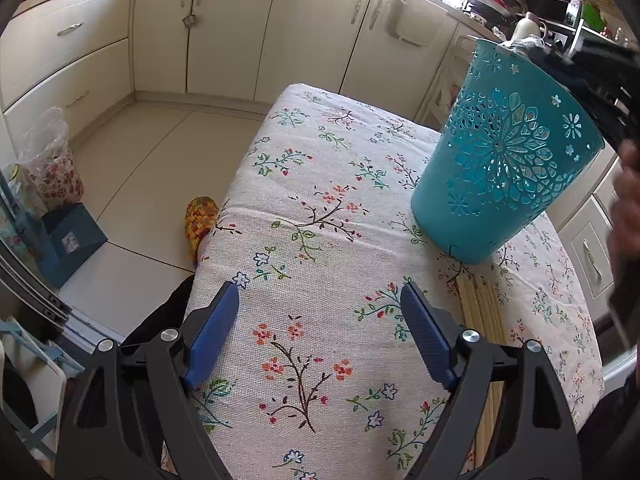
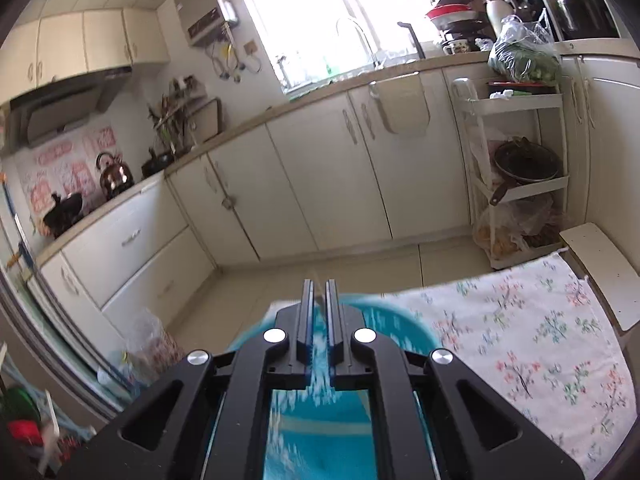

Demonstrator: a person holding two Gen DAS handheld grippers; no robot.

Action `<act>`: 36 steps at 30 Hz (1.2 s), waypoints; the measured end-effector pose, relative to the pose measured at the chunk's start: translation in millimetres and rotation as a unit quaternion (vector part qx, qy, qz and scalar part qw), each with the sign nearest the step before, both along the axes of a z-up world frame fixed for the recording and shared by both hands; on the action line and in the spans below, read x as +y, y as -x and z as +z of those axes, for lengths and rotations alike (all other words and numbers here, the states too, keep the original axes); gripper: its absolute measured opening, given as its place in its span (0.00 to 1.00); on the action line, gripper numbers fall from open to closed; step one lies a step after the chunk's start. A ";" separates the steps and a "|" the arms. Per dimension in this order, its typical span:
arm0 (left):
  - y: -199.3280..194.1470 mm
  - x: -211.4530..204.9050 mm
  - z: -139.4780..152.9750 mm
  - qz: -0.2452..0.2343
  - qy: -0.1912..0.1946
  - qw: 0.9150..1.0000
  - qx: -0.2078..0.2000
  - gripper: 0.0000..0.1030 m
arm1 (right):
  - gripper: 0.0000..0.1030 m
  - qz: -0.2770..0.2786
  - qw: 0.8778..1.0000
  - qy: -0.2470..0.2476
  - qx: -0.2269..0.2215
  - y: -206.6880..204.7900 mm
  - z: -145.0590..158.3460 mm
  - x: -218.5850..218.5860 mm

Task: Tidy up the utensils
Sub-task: 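Carry the stick over the teal cup and open the right gripper, then lower the left gripper to the stick bundle and grasp one stick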

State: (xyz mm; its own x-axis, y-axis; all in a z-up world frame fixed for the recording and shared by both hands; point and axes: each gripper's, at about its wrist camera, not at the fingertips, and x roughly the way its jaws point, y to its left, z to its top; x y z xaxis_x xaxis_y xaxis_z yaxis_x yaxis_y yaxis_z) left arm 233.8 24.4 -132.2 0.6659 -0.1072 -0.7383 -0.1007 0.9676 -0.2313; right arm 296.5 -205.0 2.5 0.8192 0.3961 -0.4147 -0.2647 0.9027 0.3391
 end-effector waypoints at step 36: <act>-0.1 -12.5 -0.5 -0.007 -0.036 0.999 0.007 0.77 | 0.09 0.034 0.971 0.148 0.187 102.5 -125.0 9.2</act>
State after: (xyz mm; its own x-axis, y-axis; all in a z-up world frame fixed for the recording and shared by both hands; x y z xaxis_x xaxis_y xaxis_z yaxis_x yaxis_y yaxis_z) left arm 233.9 11.9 -132.7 0.6546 -0.0621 -0.7534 -0.0896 0.9832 -0.1589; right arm 194.0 -195.7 -122.5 0.5660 0.2629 -0.7814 -0.2362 0.9598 0.1519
